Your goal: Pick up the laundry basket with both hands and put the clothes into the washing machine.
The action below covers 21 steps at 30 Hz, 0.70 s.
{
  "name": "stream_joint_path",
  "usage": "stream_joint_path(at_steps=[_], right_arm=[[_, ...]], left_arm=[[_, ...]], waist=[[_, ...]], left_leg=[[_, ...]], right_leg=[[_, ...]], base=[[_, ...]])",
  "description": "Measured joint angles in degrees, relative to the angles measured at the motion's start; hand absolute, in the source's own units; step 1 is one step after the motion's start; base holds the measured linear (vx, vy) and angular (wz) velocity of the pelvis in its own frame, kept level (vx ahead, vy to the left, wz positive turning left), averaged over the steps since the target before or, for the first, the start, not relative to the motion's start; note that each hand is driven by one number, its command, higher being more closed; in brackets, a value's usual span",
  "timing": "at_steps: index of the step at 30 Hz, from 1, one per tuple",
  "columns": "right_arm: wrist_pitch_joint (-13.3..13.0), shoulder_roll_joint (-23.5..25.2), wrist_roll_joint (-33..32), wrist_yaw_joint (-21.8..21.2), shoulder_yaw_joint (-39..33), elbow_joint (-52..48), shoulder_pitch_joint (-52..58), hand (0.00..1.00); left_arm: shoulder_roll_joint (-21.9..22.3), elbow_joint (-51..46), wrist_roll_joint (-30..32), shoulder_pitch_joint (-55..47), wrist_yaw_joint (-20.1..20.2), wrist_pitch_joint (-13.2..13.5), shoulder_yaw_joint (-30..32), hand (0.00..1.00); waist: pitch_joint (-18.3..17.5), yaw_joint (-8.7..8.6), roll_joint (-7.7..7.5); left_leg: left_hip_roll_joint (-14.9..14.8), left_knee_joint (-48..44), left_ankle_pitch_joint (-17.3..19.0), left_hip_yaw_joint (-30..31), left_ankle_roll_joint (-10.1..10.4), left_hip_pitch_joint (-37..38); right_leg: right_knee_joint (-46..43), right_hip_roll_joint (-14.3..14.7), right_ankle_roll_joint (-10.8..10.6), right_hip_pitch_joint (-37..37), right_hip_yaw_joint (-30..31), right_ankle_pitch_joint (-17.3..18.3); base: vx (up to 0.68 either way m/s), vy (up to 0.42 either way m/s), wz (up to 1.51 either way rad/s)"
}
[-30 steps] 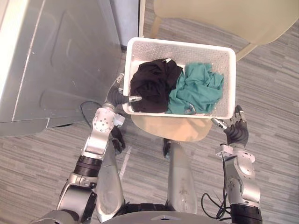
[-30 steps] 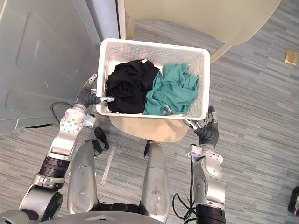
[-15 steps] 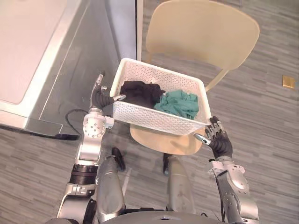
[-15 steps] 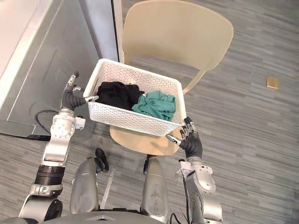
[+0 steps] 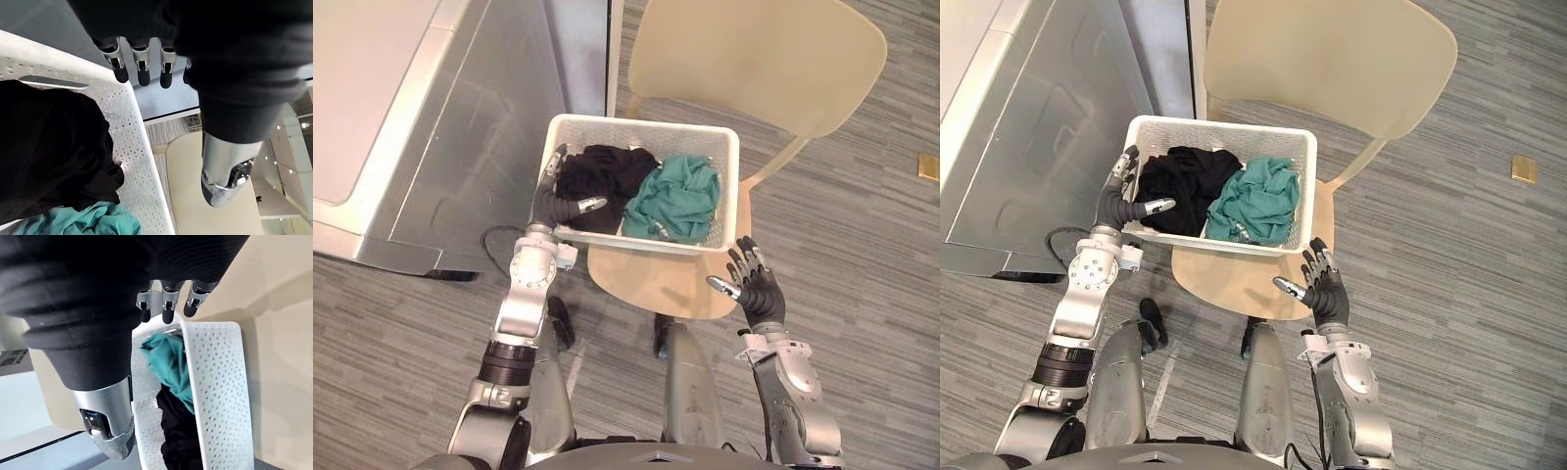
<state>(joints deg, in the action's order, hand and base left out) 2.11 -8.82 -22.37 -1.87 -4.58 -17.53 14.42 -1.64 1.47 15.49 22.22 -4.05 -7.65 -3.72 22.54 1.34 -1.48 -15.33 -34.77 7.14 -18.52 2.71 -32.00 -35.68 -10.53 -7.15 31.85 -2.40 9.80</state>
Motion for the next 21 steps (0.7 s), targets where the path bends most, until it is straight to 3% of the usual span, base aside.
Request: stream_joint_path(at_steps=[8, 16, 20, 21], right_arm=[[-0.1, 1.47, 0.01, 0.02, 0.15, 0.01, 0.03, 0.0], [0.16, 1.41, 0.01, -0.69, 2.64, 0.01, 1.09, 0.0], [0.42, 1.53, 0.0, -2.03, 2.12, 0.87, 1.73, 0.0], [0.42, 1.57, -0.11, -2.93, 1.99, 3.08, 2.07, 0.0]], left_arm=[[-0.03, 0.89, 1.13, -0.01, 0.73, -0.28, -0.89, 0.0], [-0.04, -1.28, 1.0, -3.26, 0.78, 0.06, -3.16, 0.0], [-0.62, -3.12, -0.18, -6.03, 0.75, 2.14, -3.33, 0.0], [-0.61, -3.12, -1.68, -8.95, 0.79, 3.11, -3.28, 0.0]], waist=[[0.81, 0.31, -0.46], [0.87, 0.85, -0.71], [0.31, 0.8, -0.87], [-1.79, 0.35, -0.8]], left_leg=[[-1.44, -4.42, 3.2, -0.4, 0.47, 0.66], [-1.87, -5.88, 5.44, -0.43, 1.38, 7.89], [0.08, -2.97, 5.25, -0.23, 1.54, 12.88], [1.09, -1.77, 4.82, 0.23, 1.79, 14.34]], right_leg=[[-3.56, 0.63, -0.03, 0.18, 1.69, 1.85], [-5.67, 0.57, 0.24, -6.72, 1.61, 5.01], [-5.0, -0.7, -0.12, -11.14, 1.22, 5.99], [-4.71, -1.39, -0.22, -12.79, 0.34, 6.55]], base=[[-0.01, 0.001, -0.11], [0.02, -0.013, -0.05], [0.06, -0.027, 0.08], [0.09, -0.046, 0.22]])
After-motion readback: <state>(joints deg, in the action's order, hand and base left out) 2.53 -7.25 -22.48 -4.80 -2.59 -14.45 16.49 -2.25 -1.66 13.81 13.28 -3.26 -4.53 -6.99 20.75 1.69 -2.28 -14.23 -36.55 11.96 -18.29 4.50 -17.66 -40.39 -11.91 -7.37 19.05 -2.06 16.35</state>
